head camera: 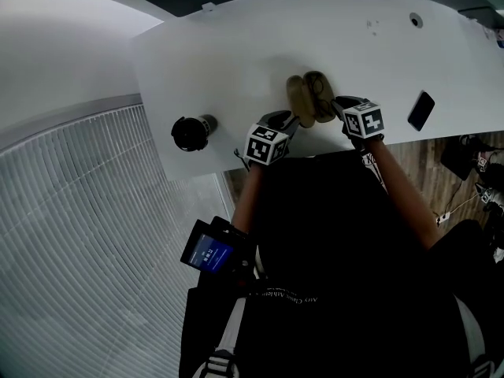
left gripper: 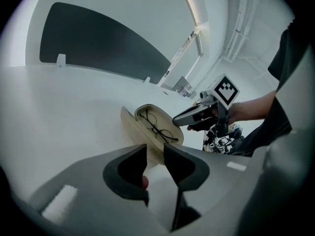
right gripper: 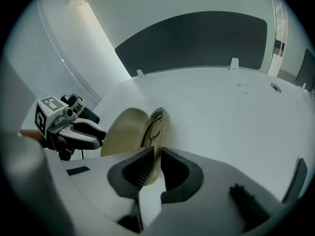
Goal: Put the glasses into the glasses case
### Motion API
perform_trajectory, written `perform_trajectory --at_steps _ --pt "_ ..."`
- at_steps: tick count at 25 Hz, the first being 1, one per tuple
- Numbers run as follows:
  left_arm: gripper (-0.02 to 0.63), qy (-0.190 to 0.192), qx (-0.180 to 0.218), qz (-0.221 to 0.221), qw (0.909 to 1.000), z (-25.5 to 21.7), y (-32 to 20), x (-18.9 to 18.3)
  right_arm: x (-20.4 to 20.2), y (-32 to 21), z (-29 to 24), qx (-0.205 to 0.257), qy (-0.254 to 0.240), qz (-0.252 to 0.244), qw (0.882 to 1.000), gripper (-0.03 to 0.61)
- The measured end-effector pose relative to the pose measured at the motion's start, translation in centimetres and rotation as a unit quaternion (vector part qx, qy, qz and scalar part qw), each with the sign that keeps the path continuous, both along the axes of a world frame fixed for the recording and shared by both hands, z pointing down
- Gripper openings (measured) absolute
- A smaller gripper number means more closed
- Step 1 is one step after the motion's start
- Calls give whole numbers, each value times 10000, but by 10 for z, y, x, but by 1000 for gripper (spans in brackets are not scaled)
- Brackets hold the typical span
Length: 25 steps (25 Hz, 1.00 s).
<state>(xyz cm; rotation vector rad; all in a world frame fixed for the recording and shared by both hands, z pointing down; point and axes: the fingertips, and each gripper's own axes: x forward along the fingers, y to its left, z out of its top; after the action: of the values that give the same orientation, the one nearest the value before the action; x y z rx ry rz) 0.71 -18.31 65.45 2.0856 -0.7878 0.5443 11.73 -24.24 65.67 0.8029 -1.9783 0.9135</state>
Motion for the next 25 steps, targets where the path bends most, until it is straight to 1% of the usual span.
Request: perform_trajectory --at_steps 1,2,4,6,9,11,14,17,21,25 --pt "120 53 -47 -7 10000 1 1 0 2 -1 3 5 41 58 10000 46" --pt "120 103 -61 -19 9999 3 1 1 5 -2 6 19 48 151 9999 38" --pt "120 170 -26 -43 9998 4 0 2 12 -5 11 -30 -35 436 9990 32" --pt "120 183 70 -19 9998 0 -1 2 16 -5 17 -196 -145 685 9974 28" --pt "120 191 352 90 9992 -18 -9 8 17 -8 25 -430 -234 796 9956 26" --pt "120 123 538 187 9983 -25 -13 13 13 -11 28 -559 -376 867 9940 26" --pt "120 -6 680 194 9975 -29 -17 10 4 -11 30 -649 -488 905 9926 26" --pt "120 -41 698 126 9975 -32 -22 9 0 -11 30 -667 -585 909 9919 26" --pt "114 125 521 206 9984 -37 -26 23 10 -10 29 -747 -762 1069 9885 26" --pt "86 144 515 194 9984 -40 -30 18 -1 -10 32 -820 -820 967 9885 28"
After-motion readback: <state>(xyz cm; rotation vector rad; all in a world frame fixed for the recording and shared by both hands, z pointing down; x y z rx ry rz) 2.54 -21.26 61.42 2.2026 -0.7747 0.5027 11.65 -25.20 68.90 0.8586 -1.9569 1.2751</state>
